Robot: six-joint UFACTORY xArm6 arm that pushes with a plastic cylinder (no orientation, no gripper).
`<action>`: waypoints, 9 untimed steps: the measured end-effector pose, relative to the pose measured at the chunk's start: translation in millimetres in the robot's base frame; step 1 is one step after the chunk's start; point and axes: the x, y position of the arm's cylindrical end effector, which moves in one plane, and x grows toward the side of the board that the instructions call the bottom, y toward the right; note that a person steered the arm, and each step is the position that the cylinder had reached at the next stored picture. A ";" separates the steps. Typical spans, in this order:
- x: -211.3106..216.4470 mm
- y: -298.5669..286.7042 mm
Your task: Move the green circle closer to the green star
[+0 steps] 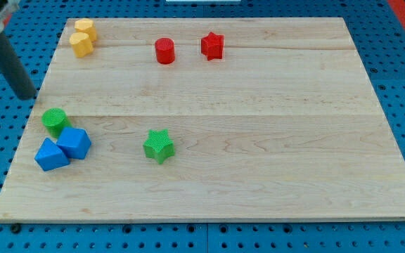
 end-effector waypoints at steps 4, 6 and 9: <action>19.0 105.9; 30.6 194.8; 39.0 129.2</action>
